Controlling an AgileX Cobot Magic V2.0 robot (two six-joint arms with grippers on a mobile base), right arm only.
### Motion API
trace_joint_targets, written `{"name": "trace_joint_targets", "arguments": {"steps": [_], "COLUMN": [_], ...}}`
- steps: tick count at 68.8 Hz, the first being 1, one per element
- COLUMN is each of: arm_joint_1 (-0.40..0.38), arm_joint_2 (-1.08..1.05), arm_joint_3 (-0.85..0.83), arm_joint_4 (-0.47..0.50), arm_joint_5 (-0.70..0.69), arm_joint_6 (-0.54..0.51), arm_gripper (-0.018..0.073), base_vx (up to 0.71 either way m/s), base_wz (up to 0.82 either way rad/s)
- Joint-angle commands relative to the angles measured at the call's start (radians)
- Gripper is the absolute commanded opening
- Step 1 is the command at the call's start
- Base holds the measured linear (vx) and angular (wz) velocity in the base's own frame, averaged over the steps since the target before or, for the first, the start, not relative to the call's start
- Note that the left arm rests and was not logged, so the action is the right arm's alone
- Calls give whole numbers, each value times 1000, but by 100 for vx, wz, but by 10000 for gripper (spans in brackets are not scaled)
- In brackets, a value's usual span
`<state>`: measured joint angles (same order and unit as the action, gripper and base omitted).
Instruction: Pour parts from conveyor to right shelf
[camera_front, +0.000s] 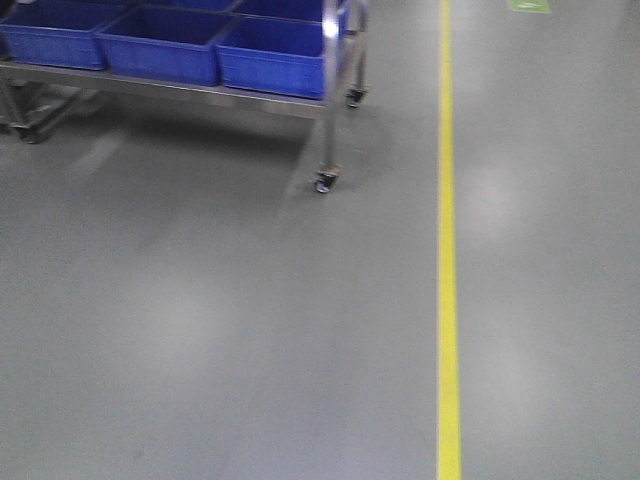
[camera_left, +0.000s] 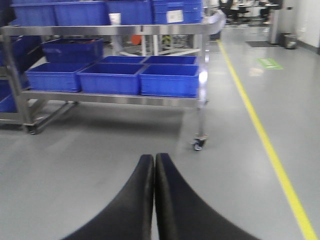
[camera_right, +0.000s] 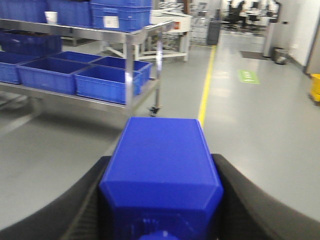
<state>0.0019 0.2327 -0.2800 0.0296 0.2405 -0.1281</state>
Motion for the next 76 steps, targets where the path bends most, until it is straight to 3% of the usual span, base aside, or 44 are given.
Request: {"name": "trace_joint_targets", "arguments": {"steps": [1,76], "arm_joint_1": [-3,-3], "arm_joint_2": [9,9], "arm_joint_3": [-28,-28], "arm_joint_4": [-2,-2], "arm_joint_5": [-86,-86], "arm_joint_6": [-7,-7], "arm_gripper": [-6,-6], "base_vx": [62,65], "base_wz": [54,52]}}
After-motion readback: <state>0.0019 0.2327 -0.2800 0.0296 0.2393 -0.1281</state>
